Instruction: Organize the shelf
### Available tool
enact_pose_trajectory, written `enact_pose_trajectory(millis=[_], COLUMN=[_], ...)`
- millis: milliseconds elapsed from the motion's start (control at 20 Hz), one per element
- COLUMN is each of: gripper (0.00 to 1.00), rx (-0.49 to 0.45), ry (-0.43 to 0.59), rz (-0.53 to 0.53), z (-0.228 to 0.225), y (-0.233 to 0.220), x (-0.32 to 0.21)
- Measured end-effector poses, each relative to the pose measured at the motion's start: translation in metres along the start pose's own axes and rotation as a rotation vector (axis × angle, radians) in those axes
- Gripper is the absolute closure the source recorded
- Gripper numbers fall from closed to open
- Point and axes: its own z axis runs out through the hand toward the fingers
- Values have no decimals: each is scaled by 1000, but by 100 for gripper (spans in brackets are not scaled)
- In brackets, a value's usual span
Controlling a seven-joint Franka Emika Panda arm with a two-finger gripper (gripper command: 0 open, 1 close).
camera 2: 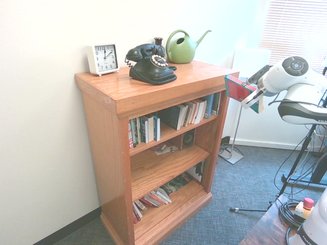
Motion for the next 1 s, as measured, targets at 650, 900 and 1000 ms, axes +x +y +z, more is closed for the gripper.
enact_pose_trajectory(millis=[650,900,1000], gripper=[100,100,100], rx=[175,232,254], ry=[-185,-215,-229], rz=[-65,-60,-52], z=[38,56,61], y=[-94,-127,-142], x=[-131,-150,-154])
